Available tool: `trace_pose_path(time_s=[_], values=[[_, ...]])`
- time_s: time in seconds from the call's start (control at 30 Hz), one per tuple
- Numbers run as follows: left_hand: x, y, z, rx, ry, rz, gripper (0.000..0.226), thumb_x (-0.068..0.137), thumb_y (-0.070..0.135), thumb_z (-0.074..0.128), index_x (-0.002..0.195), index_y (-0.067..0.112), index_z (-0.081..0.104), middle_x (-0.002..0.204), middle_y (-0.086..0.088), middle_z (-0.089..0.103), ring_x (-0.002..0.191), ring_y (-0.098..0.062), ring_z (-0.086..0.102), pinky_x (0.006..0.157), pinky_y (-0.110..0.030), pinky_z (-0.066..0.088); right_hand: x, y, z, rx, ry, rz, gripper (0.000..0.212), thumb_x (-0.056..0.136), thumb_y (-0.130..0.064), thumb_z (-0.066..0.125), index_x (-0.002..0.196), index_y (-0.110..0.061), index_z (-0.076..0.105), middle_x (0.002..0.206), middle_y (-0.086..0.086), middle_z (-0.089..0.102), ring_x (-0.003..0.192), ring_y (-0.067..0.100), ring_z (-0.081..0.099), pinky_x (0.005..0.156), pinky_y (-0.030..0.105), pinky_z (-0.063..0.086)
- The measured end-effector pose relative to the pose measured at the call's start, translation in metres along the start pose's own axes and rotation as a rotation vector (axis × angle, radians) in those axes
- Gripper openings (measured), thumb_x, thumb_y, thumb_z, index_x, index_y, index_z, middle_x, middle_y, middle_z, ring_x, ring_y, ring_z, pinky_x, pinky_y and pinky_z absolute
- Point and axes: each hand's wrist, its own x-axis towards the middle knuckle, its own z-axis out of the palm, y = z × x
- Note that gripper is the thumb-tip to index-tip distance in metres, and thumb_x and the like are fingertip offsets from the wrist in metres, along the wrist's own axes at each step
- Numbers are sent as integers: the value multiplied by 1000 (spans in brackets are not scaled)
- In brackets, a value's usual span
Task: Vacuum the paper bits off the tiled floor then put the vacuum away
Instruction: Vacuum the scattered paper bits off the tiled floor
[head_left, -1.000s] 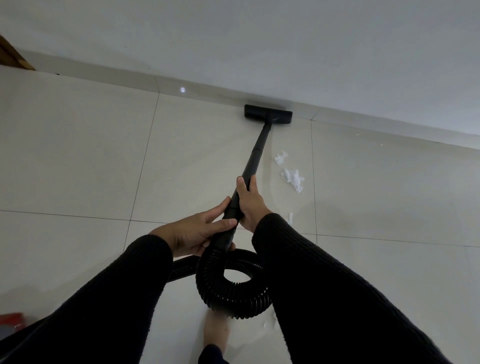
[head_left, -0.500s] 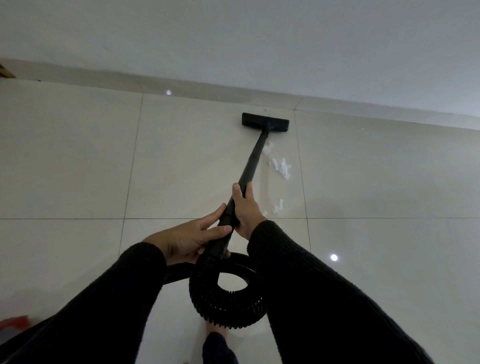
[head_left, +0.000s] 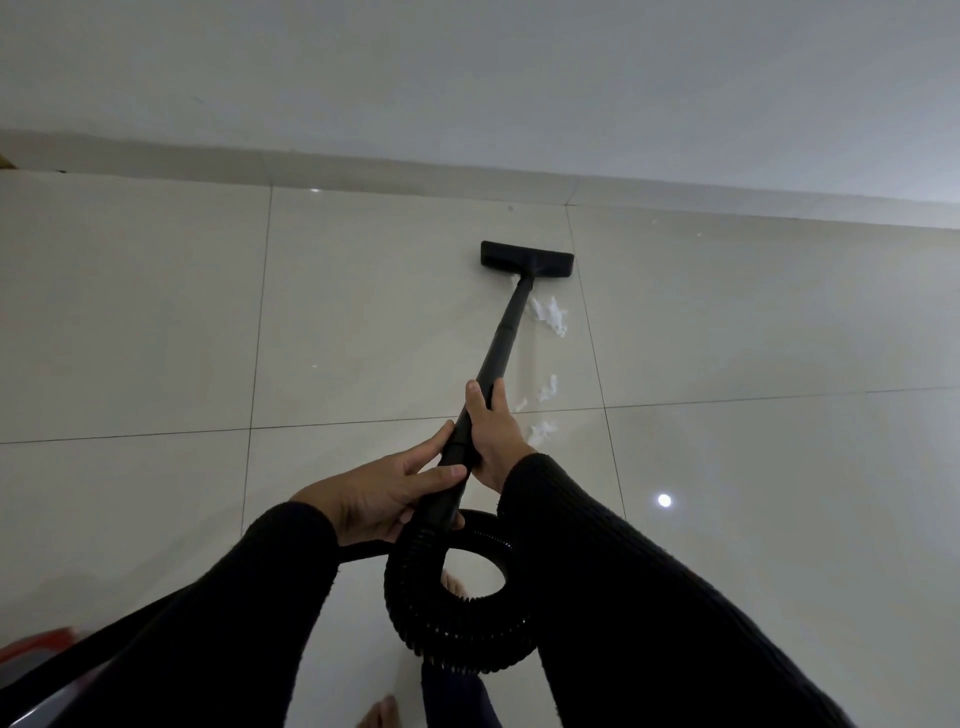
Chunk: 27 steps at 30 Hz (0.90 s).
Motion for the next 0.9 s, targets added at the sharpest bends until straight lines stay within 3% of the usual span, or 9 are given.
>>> trace_pose_path(time_s=[0.27, 0.43, 0.57, 0.7, 0.9], values=[[-4, -19, 2, 22, -14, -9, 90, 72, 41, 69, 143, 52, 15, 80, -6, 68, 85, -23, 66, 95, -51, 46, -8, 20, -5, -3, 27, 16, 66, 101, -39, 45, 153, -40, 4, 150, 4, 32, 126, 27, 47, 101, 49, 47], [-9, -30, 3, 22, -34, -25, 91, 71, 40, 70, 143, 52, 17, 81, -6, 67, 84, -22, 67, 98, -53, 44, -14, 34, -6, 13, 45, 16, 66, 101, -39, 45, 153, -41, 5, 150, 2, 33, 115, 22, 49, 100, 47, 48], [-15, -37, 5, 39, -41, -41, 90, 70, 40, 70, 142, 53, 17, 84, -9, 65, 84, -22, 65, 99, -52, 44, -21, 44, -7, 36, 51, 13, 66, 101, -38, 45, 153, -41, 4, 152, 2, 30, 120, 22, 47, 101, 47, 47], [-22, -45, 6, 54, -47, -39, 89, 71, 41, 70, 142, 53, 17, 85, -8, 67, 88, -24, 65, 98, -53, 46, -31, 50, -8, 47, 57, 12, 66, 101, -38, 45, 153, -40, 5, 152, 1, 31, 113, 19, 46, 98, 42, 48], [-31, -62, 7, 84, -53, -53, 90, 73, 45, 74, 141, 55, 17, 86, -8, 69, 91, -28, 63, 99, -58, 44, -48, 64, -8, 38, 71, -9, 65, 101, -38, 45, 153, -41, 7, 141, -1, 37, 115, 20, 49, 99, 44, 48]])
